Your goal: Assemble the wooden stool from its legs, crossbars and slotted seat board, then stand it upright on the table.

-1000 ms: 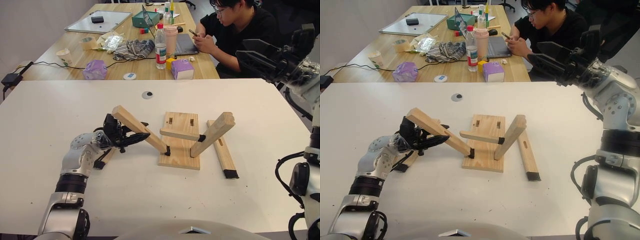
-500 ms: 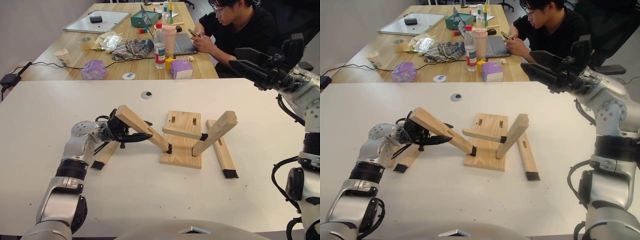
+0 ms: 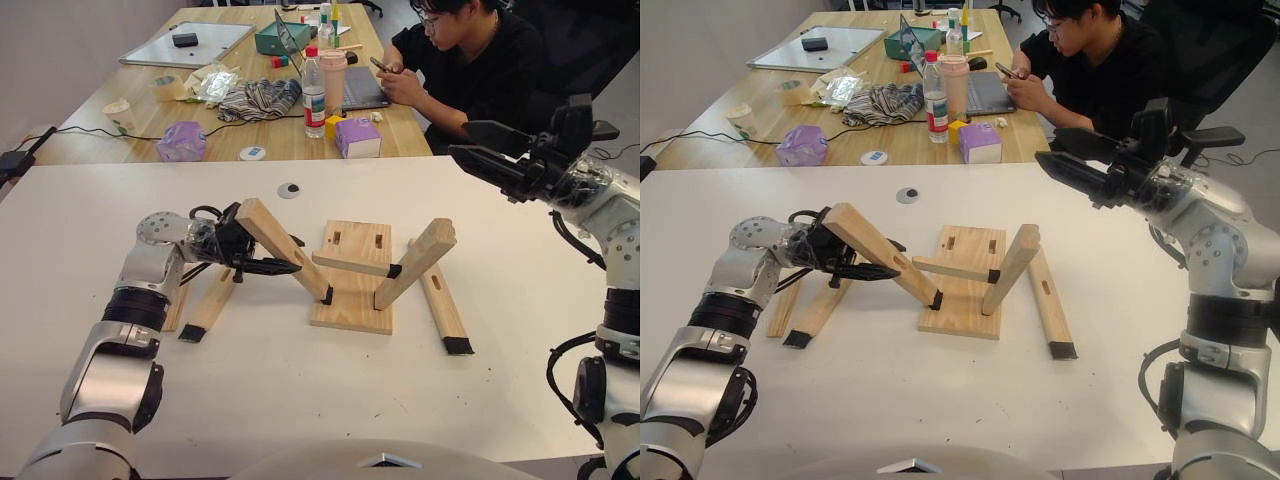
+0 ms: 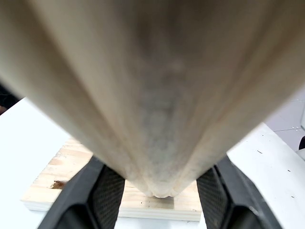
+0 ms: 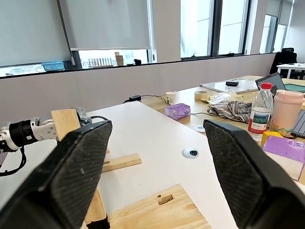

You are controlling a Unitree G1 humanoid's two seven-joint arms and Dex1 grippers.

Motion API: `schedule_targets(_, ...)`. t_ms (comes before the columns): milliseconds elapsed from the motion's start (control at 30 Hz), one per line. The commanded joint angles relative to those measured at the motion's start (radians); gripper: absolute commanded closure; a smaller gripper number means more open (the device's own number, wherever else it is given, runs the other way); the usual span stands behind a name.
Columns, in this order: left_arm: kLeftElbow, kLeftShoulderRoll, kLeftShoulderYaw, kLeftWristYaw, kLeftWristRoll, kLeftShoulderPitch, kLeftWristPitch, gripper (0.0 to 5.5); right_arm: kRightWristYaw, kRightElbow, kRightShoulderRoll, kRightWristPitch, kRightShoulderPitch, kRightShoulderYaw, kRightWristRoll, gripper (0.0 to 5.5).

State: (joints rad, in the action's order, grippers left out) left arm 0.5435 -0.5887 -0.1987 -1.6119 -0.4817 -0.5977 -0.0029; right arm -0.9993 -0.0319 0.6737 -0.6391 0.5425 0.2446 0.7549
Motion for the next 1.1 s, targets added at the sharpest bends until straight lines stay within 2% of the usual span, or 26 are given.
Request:
schedule_targets(33, 0.063, -0.046, -0.106, 0.002, 0.186, 0.023, 0.018, 3.48, 0.008, 0.02, -0.032, 0.014, -0.013, 0.002, 0.008, 1.96)
schedule_targets(467, 0.038, -0.016, -0.22, 0.03, 0.254, -0.069, -0.038, 3.48, 0.051, 0.071, -0.054, 0.031, -0.072, 0.01, 0.009, 1.96)
schedule_targets(700, 0.132, 0.03, -0.195, 0.023, 0.177, -0.149, 0.147, 3.48, 0.06, 0.071, -0.064, 0.039, -0.077, 0.003, 0.002, 1.96)
schedule_targets(833, 0.194, 0.042, -0.187, 0.016, 0.191, -0.172, 0.153, 3.48, 0.064, 0.072, -0.064, 0.045, -0.084, -0.001, 0.001, 1.96)
schedule_targets(1100, 0.027, 0.025, -0.234, -0.001, 0.198, -0.111, 0.127, 3.48, 0.062, 0.073, -0.052, 0.052, -0.096, -0.004, -0.003, 1.96)
